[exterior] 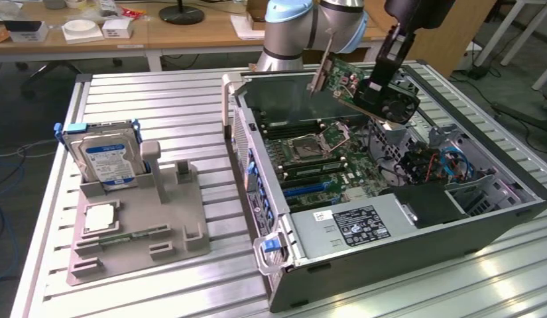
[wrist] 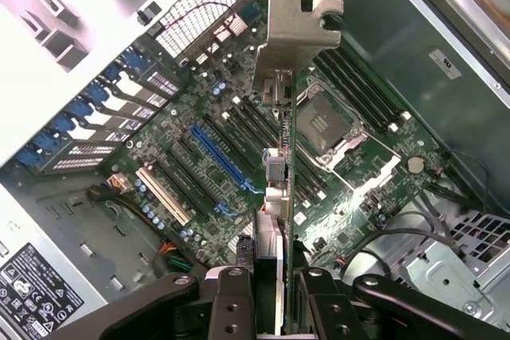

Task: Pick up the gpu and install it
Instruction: 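Insert the gpu into the slot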

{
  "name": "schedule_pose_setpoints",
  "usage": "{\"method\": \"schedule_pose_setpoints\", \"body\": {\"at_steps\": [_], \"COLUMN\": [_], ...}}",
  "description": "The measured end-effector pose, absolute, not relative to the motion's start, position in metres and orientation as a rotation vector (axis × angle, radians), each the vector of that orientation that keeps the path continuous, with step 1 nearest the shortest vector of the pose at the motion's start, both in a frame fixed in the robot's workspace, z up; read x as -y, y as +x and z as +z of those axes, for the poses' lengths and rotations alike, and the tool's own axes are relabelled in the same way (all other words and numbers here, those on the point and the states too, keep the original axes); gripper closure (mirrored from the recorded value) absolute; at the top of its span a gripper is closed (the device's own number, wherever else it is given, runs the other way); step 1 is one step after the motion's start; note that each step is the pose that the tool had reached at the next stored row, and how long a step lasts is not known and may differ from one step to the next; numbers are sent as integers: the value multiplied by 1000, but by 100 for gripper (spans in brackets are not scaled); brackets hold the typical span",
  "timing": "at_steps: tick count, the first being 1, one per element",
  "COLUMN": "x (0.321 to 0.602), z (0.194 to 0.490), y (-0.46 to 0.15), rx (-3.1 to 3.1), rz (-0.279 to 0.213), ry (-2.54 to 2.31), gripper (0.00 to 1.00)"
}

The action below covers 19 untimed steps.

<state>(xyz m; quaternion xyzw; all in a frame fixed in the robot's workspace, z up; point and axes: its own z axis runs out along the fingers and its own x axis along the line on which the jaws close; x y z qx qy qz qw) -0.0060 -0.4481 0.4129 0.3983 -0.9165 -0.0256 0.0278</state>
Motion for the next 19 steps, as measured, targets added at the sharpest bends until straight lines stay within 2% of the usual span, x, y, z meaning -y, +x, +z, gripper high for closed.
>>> {"method": "schedule_pose_setpoints", "body": {"at_steps": [19], "x": [448], "z": [412], "y": [-6], "rx": [2674], "rz": [-76], "ry": [1533], "gripper": [73]}}
